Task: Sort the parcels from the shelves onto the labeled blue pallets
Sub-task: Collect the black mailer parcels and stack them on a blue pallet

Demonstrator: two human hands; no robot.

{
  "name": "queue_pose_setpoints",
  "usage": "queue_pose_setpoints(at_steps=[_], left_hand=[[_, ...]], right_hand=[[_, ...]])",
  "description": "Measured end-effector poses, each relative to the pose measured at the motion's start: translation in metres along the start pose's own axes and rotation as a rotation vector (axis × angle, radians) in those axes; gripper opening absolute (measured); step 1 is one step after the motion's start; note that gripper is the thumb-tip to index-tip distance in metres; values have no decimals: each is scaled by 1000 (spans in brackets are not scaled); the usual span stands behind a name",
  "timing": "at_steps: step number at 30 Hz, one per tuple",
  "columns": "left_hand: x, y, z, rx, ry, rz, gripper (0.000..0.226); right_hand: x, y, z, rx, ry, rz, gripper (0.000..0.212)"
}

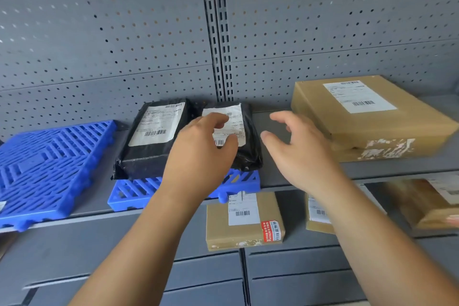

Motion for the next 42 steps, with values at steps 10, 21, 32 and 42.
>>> queue_pose_setpoints(at_steps=[10, 21, 32, 42], left_hand=[[23, 20, 11, -83, -90, 291, 47], [74, 61, 66, -283, -30, 508, 47], [211, 107, 152, -426, -11, 715, 49], [396, 193, 254, -523, 8, 868, 48]], right_hand=[[-12, 65, -17, 121, 228, 71, 53], [28, 156, -53, 260, 382, 344, 58], [103, 243, -162, 424, 498, 591, 54], [202, 366, -311, 485, 576, 854, 58]])
Point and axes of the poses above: each hand's wrist, its own y-axis away from the middle knuckle, its own z-axis out of the palm, x = y × z, the point moved 7 cm from there along -y, towards the middle knuckle, and after that the axes turned 6 degrees about -x, right-handed, at the moved point
